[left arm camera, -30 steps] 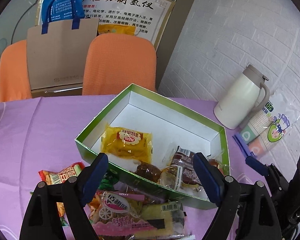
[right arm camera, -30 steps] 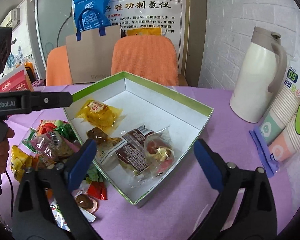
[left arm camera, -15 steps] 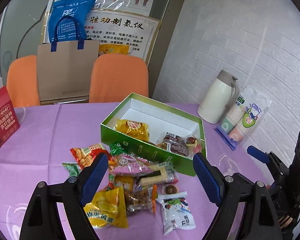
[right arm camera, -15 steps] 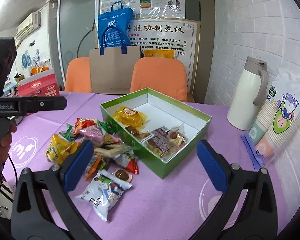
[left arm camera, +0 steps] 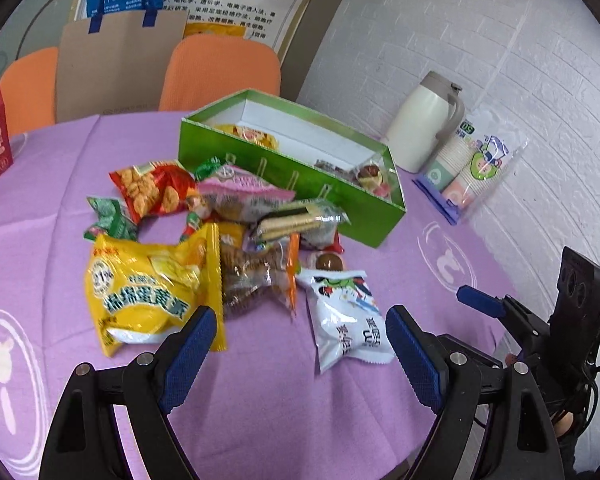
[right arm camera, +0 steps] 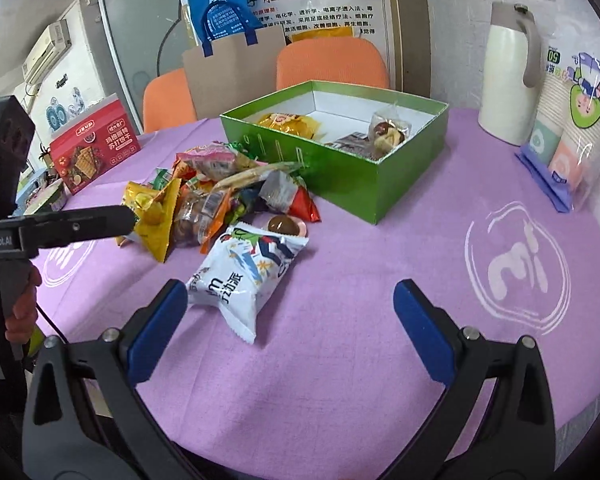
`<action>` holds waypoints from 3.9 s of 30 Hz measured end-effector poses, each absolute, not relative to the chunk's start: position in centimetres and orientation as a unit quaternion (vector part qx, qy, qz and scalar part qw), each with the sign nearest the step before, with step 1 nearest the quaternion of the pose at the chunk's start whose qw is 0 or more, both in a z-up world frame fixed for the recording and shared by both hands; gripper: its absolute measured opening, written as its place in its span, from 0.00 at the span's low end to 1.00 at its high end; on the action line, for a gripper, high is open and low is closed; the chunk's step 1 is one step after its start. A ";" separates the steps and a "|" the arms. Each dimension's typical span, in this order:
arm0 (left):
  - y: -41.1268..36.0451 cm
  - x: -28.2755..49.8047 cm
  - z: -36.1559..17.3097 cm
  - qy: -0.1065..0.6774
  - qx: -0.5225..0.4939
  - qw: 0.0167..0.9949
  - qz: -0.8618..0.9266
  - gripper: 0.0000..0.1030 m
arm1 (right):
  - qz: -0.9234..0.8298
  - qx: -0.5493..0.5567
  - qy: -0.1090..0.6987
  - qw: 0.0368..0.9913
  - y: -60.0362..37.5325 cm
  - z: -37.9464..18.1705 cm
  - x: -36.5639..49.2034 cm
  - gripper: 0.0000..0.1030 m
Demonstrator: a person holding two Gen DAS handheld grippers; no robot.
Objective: Organize snacks
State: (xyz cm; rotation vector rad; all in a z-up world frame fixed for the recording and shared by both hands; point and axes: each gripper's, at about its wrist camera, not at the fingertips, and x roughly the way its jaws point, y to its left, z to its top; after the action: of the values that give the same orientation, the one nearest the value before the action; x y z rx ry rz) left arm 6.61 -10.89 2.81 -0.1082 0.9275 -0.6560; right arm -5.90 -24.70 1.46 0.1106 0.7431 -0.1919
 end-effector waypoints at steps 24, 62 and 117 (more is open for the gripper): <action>-16.4 8.4 -1.5 0.510 -0.037 0.782 -0.356 0.59 | -0.055 0.058 0.399 0.913 -23.7 -2.0 -3.4 0.76; -19.6 15.8 9.3 0.399 -0.064 0.832 -0.381 0.40 | -0.041 0.028 0.303 0.952 -26.8 7.5 3.2 0.25; -6.1 7.4 6.3 0.386 -0.049 0.889 -0.243 0.89 | -0.052 0.053 0.294 0.953 -23.1 6.6 -1.9 0.99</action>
State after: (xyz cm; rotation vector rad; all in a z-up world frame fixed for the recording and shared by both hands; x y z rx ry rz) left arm 7.43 -6.11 6.35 -0.1017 0.8010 -0.5047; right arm -1.88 -23.10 6.64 0.1076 0.5970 -0.1058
